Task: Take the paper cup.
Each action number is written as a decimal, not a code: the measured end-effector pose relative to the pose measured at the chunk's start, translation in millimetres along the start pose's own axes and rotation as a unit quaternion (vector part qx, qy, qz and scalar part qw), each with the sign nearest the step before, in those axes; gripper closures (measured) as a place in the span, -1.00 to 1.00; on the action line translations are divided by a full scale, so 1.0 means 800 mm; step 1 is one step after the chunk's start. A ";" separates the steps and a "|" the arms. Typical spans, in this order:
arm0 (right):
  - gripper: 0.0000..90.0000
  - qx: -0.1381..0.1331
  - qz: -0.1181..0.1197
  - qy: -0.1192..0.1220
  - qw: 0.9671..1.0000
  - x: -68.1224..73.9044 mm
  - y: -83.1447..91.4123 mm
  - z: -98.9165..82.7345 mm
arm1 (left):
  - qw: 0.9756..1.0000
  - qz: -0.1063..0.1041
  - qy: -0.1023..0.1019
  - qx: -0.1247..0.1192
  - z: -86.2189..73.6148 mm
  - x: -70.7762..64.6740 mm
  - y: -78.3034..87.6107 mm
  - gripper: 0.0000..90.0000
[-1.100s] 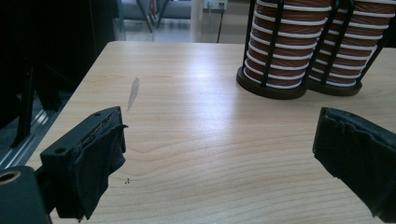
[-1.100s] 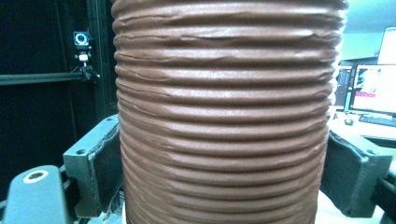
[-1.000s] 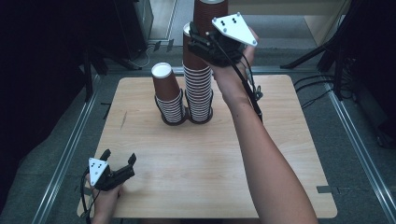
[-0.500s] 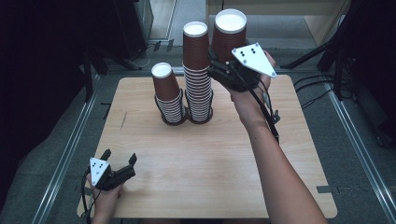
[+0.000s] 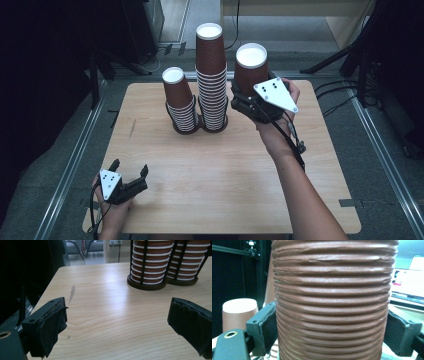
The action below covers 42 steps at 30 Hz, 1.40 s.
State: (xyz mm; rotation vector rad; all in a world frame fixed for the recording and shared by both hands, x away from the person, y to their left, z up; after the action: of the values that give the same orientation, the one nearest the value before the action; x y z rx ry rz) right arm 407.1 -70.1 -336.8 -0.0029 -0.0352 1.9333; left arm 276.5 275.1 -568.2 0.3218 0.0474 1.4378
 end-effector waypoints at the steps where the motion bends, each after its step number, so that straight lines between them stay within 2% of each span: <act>1: -0.72 0.000 -0.001 0.000 1.000 -0.001 0.002 -0.004 | 1.000 0.001 -0.003 -0.001 0.000 -0.001 0.000 -0.93; 4: -0.72 0.003 0.001 0.000 1.000 -0.002 0.009 -0.015 | 1.000 0.001 -0.005 0.001 0.001 -0.002 -0.001 -0.93; 9: -0.72 0.011 0.003 0.020 1.000 -0.002 0.018 -0.033 | 1.000 0.001 -0.001 0.006 0.002 -0.001 -0.002 -0.93; 15: -0.72 0.014 0.012 0.041 0.999 -0.002 0.029 -0.049 | 1.000 -0.004 -0.022 0.004 0.009 -0.014 -0.003 -0.94; 17: -0.72 0.014 0.015 0.049 0.999 -0.002 0.033 -0.054 | 1.000 -0.014 -0.009 -0.001 0.014 -0.019 -0.005 -0.94; 20: -0.72 0.015 0.018 0.047 0.999 -0.005 0.037 -0.061 | 1.000 -0.024 -0.017 -0.006 0.026 -0.028 -0.009 -0.94; 23: -0.72 0.019 0.013 0.060 0.998 -0.007 0.041 -0.071 | 0.999 -0.041 -0.017 -0.013 0.042 -0.040 -0.014 -0.94; 31: -0.72 0.034 0.020 0.099 0.994 -0.009 0.047 -0.097 | 0.995 -0.084 -0.026 -0.043 0.086 -0.072 -0.028 -0.94; 34: -0.72 0.038 0.021 0.104 0.994 -0.007 0.047 -0.105 | 0.993 -0.103 -0.026 -0.051 0.099 -0.083 -0.032 -0.94; 37: -0.72 0.043 0.024 0.123 0.991 -0.003 0.047 -0.115 | 0.990 -0.121 -0.031 -0.060 0.109 -0.093 -0.029 -0.94; 40: -0.72 0.046 0.040 0.134 0.989 0.006 0.048 -0.127 | 0.989 -0.123 -0.035 -0.072 0.116 -0.099 -0.023 -0.94; 42: -0.72 0.049 0.057 0.133 0.988 0.013 0.049 -0.136 | 0.988 -0.130 -0.034 -0.081 0.124 -0.101 -0.018 -0.94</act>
State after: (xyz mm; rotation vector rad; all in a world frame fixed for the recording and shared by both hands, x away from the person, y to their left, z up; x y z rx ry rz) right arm 369.0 -72.0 -446.2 -0.1996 0.2429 2.0325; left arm 301.4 175.6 -489.7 0.2214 -0.0792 1.1627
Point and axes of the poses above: each handheld gripper's, and its own axes: y roughly backward along the jaws, z roughly out of its top, x roughly to its left, the point moved 8 cm from there along -y, roughly forward along the jaws, and after that the axes turned 8 degrees about -y, right-handed, at the moved point
